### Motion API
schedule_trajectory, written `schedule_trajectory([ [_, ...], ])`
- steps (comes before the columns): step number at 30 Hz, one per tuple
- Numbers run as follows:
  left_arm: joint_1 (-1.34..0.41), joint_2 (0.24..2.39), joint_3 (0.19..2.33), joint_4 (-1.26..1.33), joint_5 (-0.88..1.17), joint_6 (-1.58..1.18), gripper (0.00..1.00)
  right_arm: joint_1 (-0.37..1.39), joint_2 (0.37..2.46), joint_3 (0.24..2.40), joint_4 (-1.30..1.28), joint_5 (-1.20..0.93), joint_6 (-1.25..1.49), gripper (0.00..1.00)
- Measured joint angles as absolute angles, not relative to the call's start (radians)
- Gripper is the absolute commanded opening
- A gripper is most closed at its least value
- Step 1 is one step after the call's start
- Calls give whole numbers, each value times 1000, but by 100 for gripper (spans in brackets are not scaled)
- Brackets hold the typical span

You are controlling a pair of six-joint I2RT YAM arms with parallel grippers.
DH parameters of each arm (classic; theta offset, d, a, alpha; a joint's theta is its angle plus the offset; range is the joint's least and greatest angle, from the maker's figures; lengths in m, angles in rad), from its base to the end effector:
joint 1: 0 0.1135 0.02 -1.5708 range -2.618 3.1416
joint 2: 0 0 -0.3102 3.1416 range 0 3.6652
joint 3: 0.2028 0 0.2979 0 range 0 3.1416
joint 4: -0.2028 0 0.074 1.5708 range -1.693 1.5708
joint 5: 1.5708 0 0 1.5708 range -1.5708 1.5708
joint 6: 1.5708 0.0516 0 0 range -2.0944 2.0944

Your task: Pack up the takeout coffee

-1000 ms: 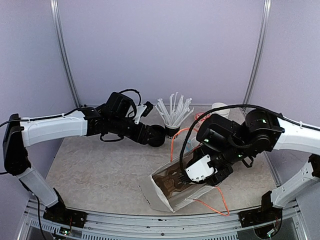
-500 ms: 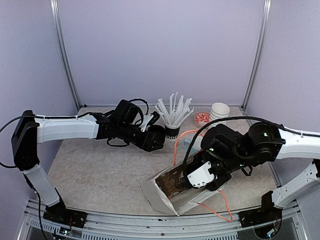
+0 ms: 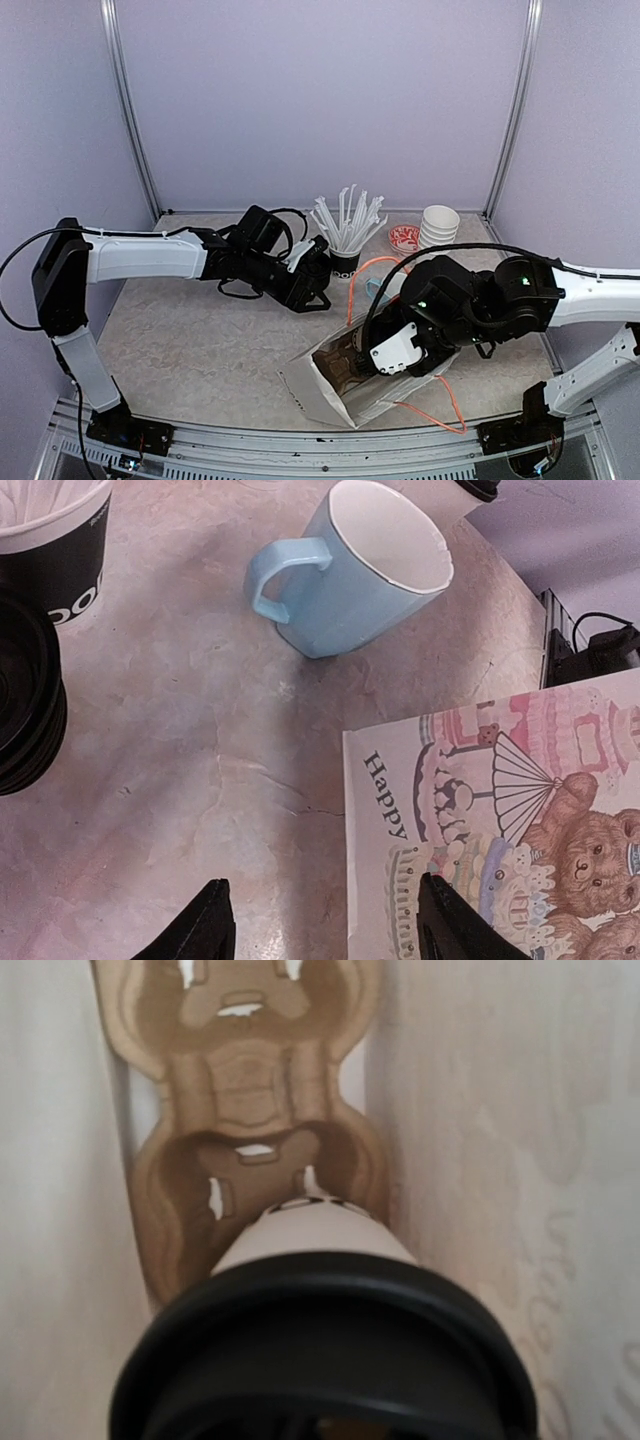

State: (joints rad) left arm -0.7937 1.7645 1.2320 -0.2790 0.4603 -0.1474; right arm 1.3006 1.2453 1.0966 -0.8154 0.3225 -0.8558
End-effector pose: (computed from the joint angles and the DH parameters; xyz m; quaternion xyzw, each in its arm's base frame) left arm 0.2952 -0.3329 0.2342 0.3673 0.8306 -0.3524 0.2255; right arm 0.0927 0.2735 0.3225 -0.8073 0.4877 -0.0844 0.3214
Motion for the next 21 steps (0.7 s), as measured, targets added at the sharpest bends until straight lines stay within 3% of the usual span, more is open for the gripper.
schedule_trajectory([
  [21, -799, 1817, 1252, -296, 577, -90, 58, 1301, 1245, 998, -754, 332, -893, 0],
])
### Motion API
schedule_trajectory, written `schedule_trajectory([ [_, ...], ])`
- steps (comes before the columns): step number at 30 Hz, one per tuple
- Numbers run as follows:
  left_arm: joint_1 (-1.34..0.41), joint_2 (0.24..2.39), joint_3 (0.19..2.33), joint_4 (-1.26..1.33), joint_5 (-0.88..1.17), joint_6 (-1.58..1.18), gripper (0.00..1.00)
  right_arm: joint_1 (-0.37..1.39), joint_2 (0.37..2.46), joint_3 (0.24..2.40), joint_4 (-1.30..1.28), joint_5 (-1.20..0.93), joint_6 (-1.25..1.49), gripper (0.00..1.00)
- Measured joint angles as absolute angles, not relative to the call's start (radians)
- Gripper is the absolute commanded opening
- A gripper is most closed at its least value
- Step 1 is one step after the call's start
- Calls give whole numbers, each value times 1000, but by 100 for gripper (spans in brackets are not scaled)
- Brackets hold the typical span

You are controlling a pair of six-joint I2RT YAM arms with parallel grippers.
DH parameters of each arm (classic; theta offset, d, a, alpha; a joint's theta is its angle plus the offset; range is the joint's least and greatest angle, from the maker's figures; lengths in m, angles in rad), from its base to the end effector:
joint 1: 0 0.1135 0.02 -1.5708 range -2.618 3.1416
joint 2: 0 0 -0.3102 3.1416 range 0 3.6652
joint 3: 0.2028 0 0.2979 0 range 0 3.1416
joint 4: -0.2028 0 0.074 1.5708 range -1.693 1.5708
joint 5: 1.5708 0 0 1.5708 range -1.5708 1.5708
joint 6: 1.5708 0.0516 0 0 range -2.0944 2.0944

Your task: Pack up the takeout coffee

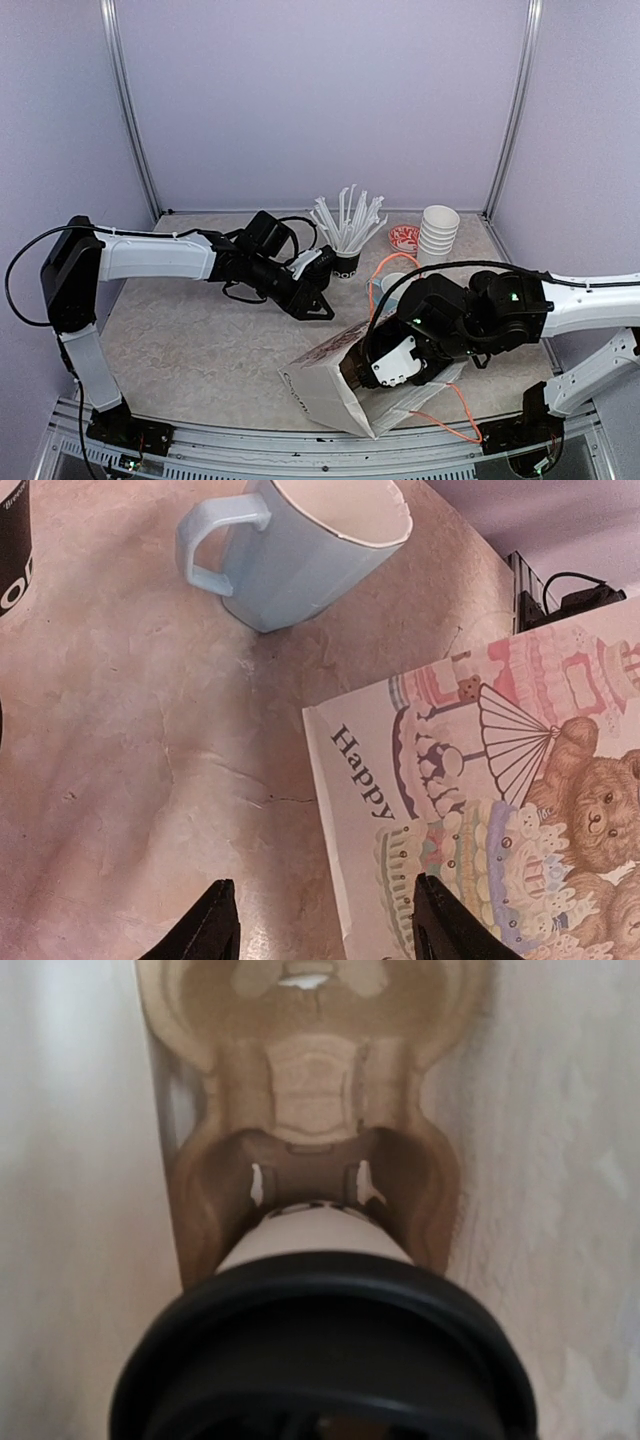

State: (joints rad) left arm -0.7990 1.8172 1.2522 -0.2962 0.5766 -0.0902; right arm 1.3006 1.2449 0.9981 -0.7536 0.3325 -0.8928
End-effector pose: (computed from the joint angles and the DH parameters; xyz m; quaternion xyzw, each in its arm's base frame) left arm 0.2941 -0.3426 0.2198 0.4046 0.8089 -0.3839 0.1860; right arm 0.0922 0.2698 0.2909 -0.8207 0.4735 -0.0993 0.3039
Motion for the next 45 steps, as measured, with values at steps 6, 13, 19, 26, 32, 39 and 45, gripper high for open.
schedule_trajectory([
  [6, -799, 1843, 1260, -327, 583, -70, 57, 1301, 1245, 989, -731, 335, -909, 0],
  [13, -799, 1849, 1269, -334, 596, -59, 57, 1301, 1245, 988, -723, 335, -924, 0],
  [19, -794, 1862, 1269, -353, 594, -49, 57, 1301, 1250, 1008, -738, 329, -922, 0],
  [26, -749, 1845, 1277, -397, 532, -48, 61, 1301, 1267, 1061, -783, 310, -897, 0],
  [32, -736, 1722, 1278, -429, 494, -52, 61, 1301, 1268, 1066, -781, 301, -877, 0],
  [39, -738, 1676, 1253, -429, 492, -64, 61, 1301, 1268, 1029, -734, 292, -899, 0],
  [45, -738, 1681, 1248, -432, 492, -67, 61, 1301, 1268, 1005, -696, 294, -918, 0],
])
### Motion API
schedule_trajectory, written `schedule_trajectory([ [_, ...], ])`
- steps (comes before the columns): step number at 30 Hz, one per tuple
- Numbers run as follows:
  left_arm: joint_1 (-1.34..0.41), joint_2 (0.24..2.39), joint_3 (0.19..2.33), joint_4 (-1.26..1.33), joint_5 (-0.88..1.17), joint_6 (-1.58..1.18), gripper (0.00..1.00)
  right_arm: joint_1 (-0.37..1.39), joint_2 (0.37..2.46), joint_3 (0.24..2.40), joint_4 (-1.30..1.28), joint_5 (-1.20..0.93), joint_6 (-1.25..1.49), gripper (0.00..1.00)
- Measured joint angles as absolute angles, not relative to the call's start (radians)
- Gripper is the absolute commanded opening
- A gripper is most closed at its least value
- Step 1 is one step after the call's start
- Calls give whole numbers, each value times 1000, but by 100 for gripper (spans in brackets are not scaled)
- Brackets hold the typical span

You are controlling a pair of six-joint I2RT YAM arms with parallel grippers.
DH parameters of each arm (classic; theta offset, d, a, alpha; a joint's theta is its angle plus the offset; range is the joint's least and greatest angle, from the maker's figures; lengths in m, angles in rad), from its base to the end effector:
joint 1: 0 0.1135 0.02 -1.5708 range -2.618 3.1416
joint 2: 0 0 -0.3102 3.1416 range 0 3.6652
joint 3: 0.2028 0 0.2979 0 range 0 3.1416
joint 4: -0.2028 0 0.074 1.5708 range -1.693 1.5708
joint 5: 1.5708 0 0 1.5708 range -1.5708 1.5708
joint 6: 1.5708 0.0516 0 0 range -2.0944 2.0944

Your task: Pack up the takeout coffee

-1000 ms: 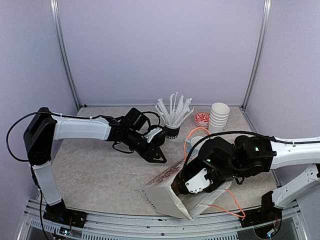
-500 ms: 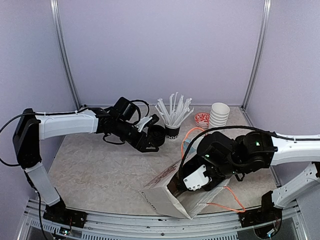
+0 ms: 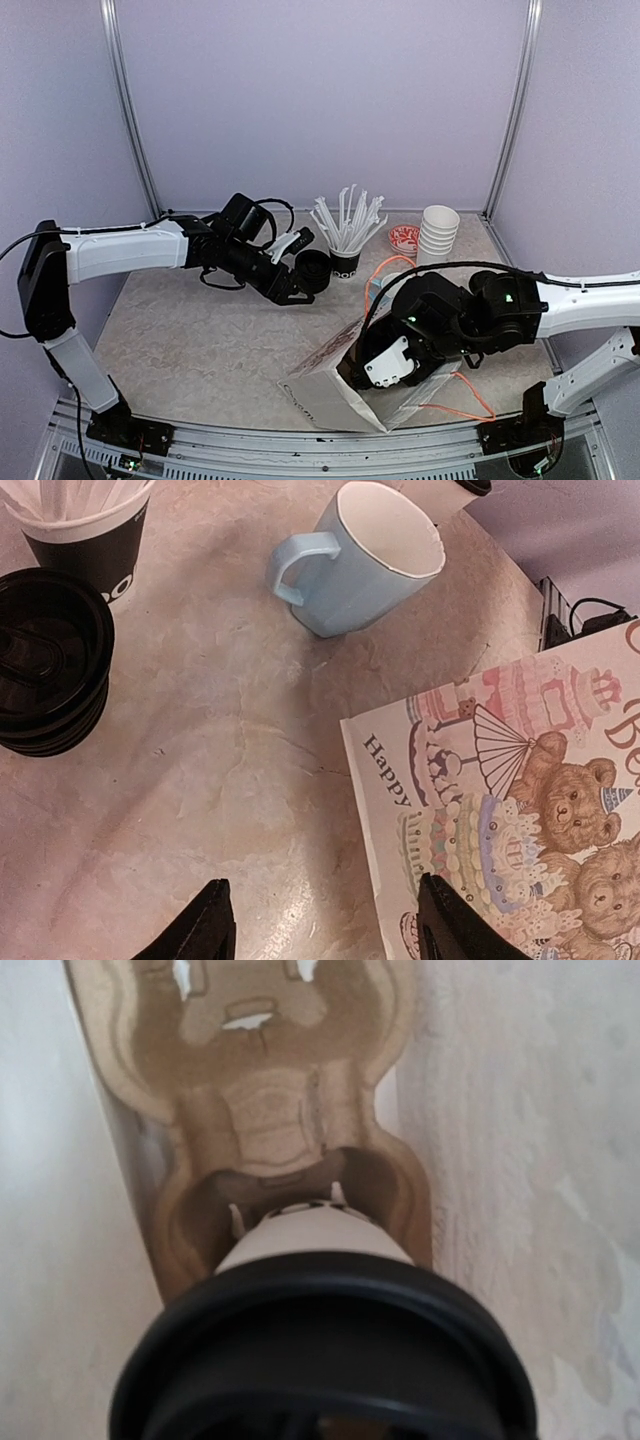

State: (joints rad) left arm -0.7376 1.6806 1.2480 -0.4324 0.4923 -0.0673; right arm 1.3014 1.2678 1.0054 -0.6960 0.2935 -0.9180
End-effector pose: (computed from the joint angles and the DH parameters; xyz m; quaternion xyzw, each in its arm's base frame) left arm 0.2956 -0.3016 0.2630 0.3789 0.8317 -0.3417 0.2189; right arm 0.0931 0.2811 0.2909 -0.8251 0.4592 -0.0801 0.3193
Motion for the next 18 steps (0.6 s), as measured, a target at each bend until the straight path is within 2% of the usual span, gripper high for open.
schedule_trajectory([
  [10, -737, 1703, 1248, -445, 491, -66, 61, 1301, 1275, 992, -673, 286, -931, 0],
  [18, -705, 1673, 1233, -440, 490, -66, 61, 1300, 1385, 1092, -756, 251, -927, 0],
])
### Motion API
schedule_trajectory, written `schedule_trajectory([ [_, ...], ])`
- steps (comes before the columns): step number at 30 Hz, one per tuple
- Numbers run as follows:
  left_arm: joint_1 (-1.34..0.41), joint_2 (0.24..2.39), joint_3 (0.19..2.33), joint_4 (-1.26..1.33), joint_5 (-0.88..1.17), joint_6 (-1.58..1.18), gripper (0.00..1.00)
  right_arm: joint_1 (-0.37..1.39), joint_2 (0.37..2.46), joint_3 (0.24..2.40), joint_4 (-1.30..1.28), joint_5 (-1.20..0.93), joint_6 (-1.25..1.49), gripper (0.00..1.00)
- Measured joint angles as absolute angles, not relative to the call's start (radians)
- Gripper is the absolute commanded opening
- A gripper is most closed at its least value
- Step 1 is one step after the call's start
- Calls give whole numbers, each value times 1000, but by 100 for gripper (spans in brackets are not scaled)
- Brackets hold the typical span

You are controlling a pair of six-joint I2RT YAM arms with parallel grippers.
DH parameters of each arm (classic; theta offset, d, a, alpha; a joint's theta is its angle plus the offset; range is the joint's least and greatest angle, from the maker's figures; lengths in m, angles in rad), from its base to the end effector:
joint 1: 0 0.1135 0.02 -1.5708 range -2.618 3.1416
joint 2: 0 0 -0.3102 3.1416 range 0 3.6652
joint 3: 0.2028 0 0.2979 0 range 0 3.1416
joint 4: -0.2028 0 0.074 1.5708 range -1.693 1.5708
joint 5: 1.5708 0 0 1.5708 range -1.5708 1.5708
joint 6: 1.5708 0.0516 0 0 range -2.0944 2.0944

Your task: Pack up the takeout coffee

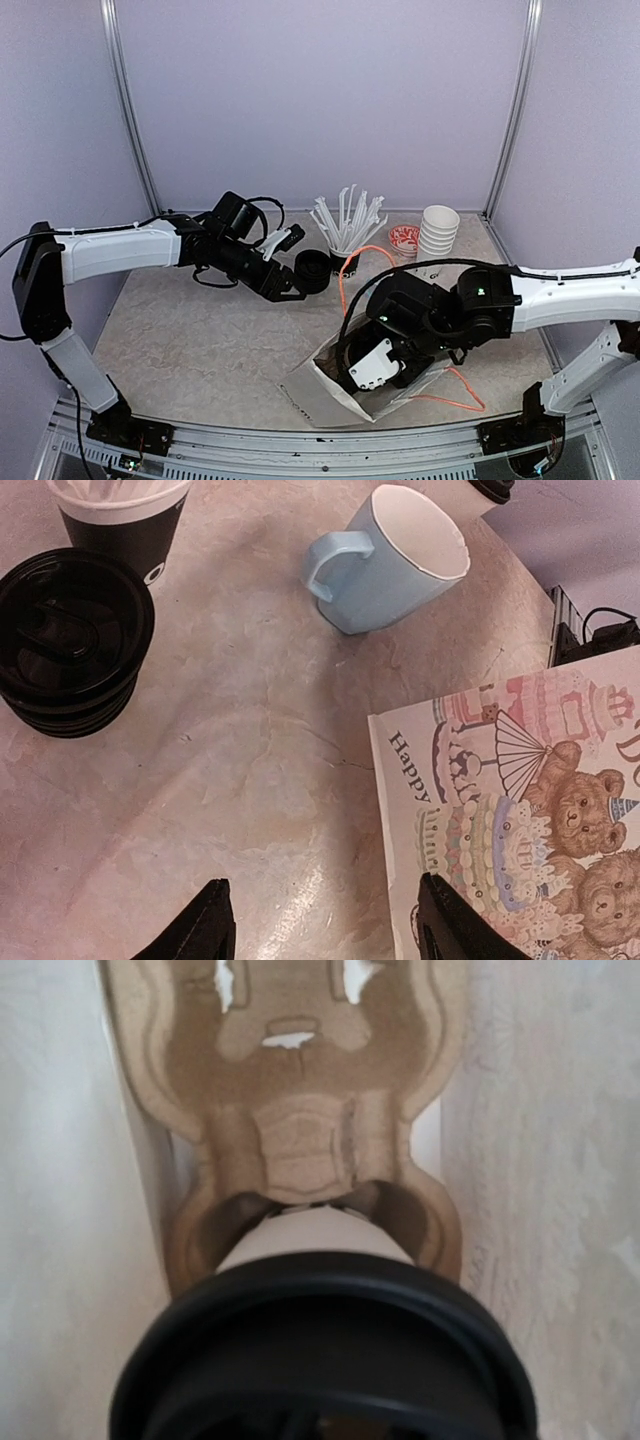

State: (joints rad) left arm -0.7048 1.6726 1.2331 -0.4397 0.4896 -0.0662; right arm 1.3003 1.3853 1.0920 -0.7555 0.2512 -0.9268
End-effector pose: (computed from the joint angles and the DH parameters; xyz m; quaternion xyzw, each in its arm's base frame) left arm 0.3022 -0.2889 0.2602 0.3645 0.8408 -0.3349 0.2190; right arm 0.0982 0.3062 0.2840 -0.8458 0.4522 -0.0714 0.2740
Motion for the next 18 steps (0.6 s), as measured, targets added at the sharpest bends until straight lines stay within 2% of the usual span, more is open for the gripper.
schedule_trajectory([
  [18, -618, 1499, 1114, -410, 492, -65, 63, 1165, 1746, 1563, -1097, 54, -808, 0],
])
